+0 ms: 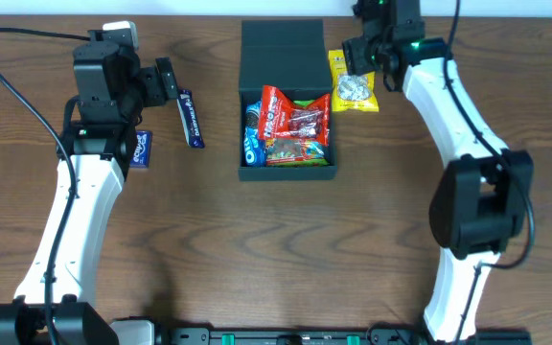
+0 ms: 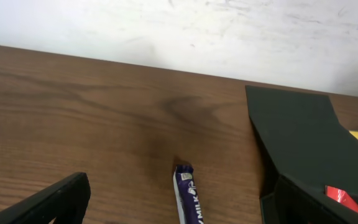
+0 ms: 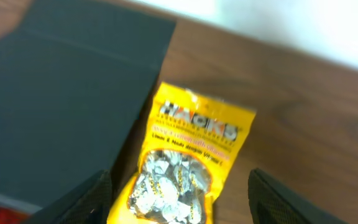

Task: Pack container
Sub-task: 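Reach the right gripper to the yellow Hacks bag and grasp it, then carry the yellow Hacks bag into the box and release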

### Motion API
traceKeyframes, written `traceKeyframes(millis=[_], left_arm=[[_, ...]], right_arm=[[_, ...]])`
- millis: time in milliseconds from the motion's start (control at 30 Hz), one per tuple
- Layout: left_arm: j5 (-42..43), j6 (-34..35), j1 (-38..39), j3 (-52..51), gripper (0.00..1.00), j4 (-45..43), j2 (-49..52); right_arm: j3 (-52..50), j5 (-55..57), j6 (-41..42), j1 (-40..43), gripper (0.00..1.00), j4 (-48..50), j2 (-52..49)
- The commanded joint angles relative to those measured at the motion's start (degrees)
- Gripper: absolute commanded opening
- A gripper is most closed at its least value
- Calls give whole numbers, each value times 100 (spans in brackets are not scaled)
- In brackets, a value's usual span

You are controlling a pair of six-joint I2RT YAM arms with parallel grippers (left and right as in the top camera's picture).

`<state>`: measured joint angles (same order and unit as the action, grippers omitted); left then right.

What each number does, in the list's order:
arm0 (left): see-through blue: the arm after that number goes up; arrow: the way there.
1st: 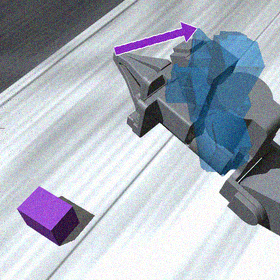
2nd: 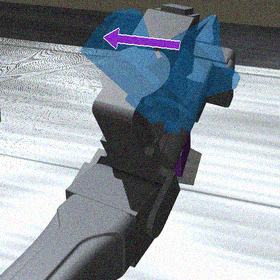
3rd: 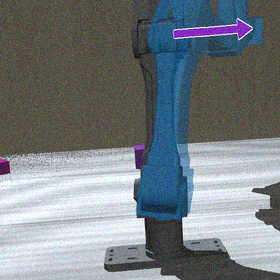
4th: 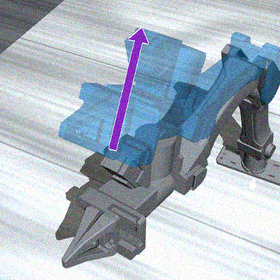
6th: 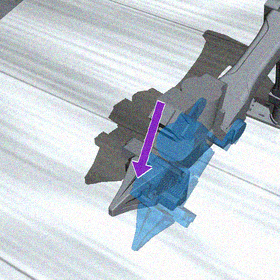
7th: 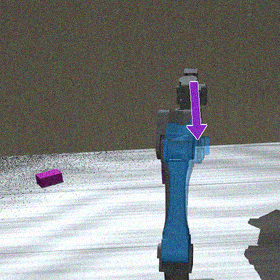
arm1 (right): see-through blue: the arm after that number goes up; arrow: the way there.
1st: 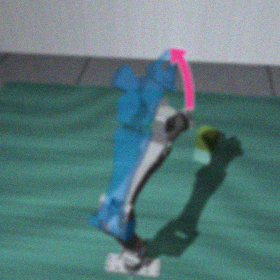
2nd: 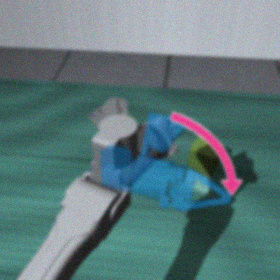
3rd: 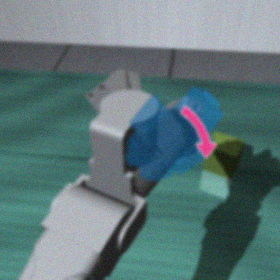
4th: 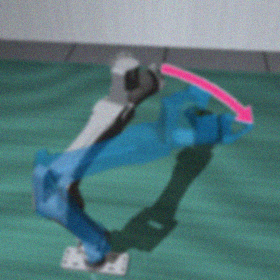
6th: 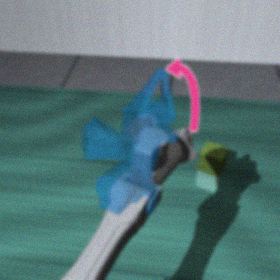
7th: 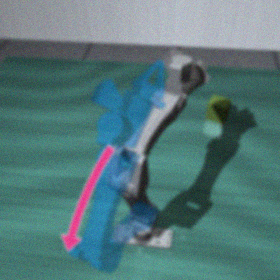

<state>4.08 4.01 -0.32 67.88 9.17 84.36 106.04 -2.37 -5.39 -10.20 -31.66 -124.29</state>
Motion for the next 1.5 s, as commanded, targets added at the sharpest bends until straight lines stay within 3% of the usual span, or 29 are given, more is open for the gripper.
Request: traceKeyframes(millis=[0, 100, 333, 533, 600, 767, 1067, 1467], left_arm=[[-22, -85, -15, 107, 95, 7, -101], [-22, -85, -15, 109, 95, 7, -101], [-22, -85, -15, 107, 95, 7, -101], [-22, -85, -15, 107, 95, 7, -101], [-22, -85, -15, 107, 95, 7, -101], [-22, -85, -15, 107, 95, 7, -101], [-22, -85, -15, 107, 95, 7, -101], [-22, -85, -15, 107, 95, 4, -101]], right_arm=[[-9, 391, 457, -7, 78, -7, -352], [-9, 387, 763, -4, 79, -4, -592], [-9, 365, 905, -50, 94, -2, -1025], [-9, 345, 975, -74, 98, 74, -1263], [-9, 345, 1012, -74, 95, 94, -1322], [-9, 345, 1032, -74, 67, 61, -1375], [-7, 367, 1025, -20, 34, 57, -1001], [-7, 385, 785, -76, 28, 9, 595]])
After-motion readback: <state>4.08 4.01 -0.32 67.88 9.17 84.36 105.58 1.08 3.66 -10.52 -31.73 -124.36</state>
